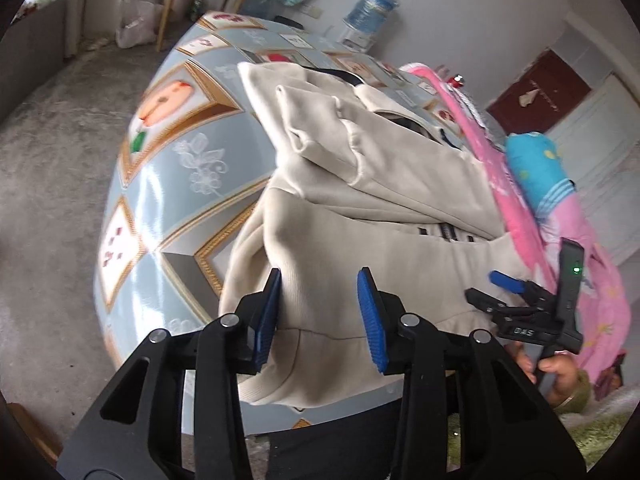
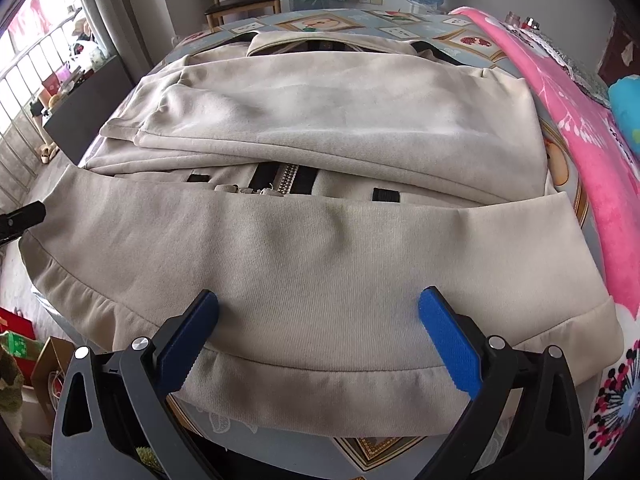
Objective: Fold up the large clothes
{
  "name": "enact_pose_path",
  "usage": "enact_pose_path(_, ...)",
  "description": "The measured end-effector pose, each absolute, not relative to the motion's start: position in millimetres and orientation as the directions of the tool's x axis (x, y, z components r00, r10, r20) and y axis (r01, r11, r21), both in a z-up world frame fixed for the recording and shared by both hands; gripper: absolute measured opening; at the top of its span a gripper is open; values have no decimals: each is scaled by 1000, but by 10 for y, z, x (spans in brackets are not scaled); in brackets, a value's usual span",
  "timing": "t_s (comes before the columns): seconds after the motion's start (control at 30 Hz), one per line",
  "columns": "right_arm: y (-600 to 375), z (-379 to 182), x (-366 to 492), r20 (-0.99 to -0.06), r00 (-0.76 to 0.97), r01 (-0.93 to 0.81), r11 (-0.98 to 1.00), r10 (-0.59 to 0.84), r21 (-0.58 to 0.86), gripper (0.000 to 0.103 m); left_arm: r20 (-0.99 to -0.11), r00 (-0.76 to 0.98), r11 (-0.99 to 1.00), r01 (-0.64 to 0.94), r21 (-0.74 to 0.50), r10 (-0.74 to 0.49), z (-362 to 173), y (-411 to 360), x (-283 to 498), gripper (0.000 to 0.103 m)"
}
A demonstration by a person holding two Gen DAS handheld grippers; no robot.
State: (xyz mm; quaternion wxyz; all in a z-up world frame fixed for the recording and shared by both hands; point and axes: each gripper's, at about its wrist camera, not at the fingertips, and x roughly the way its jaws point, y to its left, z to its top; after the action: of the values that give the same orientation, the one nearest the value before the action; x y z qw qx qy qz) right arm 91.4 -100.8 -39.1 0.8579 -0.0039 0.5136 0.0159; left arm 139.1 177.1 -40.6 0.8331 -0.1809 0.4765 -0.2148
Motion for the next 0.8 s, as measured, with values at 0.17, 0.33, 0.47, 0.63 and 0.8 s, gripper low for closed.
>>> enact_pose_path(0.17, -1010, -391, 913, -881, 472, -31, 999, 23, 9, 97, -737, 414, 839, 149, -524, -534, -533, 1814, 1563, 36)
enact_pose_path(0.33, -1012, -390, 910, -881, 473, -29, 1000, 21, 9, 97, -722, 403, 820, 155, -552, -562, -533, 1800, 1706, 36)
enact_pose_path(0.47, -1014, -390, 905, -880, 474, -30, 1000, 22, 9, 97, -659, 365, 752, 252, -610, -657, -443, 1698, 1706, 36)
enact_pose_path(0.63, -1022, -384, 898, -878, 478, -31, 999, 23, 9, 97, -742, 348, 819, 227, -526, -573, -531, 1597, 1832, 36)
enact_pose_path(0.8, -1021, -384, 891, -876, 481, -31, 999, 23, 9, 97, -738, 359, 820, 222, -527, -572, -529, 1583, 1853, 36)
